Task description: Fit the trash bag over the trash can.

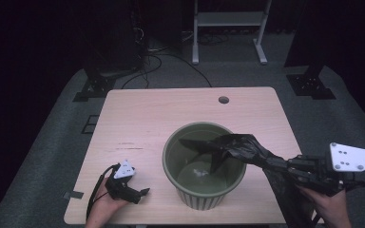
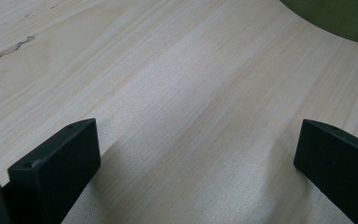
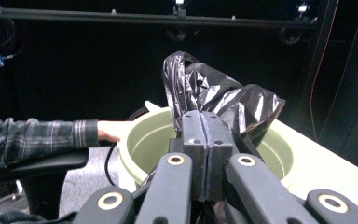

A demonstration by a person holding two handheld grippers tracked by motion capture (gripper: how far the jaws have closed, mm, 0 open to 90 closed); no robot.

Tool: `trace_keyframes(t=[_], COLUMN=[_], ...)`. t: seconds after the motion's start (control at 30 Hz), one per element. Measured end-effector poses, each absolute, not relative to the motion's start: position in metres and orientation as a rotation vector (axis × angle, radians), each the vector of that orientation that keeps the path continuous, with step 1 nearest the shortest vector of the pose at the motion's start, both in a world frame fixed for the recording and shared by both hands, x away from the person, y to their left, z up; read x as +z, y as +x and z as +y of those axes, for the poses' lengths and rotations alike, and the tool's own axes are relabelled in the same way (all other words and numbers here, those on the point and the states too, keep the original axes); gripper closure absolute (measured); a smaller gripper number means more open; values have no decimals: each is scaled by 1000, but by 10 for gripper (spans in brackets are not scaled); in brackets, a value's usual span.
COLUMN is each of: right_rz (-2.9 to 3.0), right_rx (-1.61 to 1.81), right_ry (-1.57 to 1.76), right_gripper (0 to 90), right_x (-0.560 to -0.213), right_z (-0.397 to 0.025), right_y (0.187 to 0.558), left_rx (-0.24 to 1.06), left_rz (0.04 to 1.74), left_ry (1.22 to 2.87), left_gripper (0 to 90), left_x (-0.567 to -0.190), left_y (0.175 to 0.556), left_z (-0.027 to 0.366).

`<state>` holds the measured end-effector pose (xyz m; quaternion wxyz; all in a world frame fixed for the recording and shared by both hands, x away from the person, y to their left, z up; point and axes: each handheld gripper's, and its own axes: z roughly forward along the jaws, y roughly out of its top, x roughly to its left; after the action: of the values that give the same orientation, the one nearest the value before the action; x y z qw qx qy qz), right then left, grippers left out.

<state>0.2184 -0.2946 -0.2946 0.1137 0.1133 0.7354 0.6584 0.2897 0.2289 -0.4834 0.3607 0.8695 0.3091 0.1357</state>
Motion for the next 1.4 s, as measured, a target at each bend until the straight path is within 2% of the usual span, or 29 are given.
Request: trace_keyframes(t=[0.4, 0.8, 1.07, 1.1, 1.13, 1.23, 1.33, 1.4], right_rz=[2268, 2320, 2336, 2340, 2340, 2338, 2307, 2293], right_rx=[1873, 1825, 1762, 1755, 1746, 1703, 1686, 1689], right_ry=[367, 369, 383, 383, 383, 393, 401, 410], right_gripper=[893, 878, 875, 838, 745, 552, 462, 458], right_x=[-313, -317, -307, -305, -303, -298, -296, -295], right_z=[-259, -230, -210, -208, -205, -197, -199, -203], right_y=[254, 281, 296, 298, 299, 301, 297, 296], left_rx=[349, 348, 348, 348, 348, 348, 349, 348], left_rz=[796, 795, 794, 793, 793, 790, 790, 790], left_ry=[2241, 2242, 2242, 2242, 2242, 2243, 2242, 2243], left_gripper=[0, 0, 0, 0, 0, 0, 0, 0], left_x=[-483, -483, -483, -483, -483, -483, -483, -483], left_y=[290, 290, 290, 290, 290, 290, 290, 290], left_z=[229, 229, 229, 229, 229, 229, 229, 229])
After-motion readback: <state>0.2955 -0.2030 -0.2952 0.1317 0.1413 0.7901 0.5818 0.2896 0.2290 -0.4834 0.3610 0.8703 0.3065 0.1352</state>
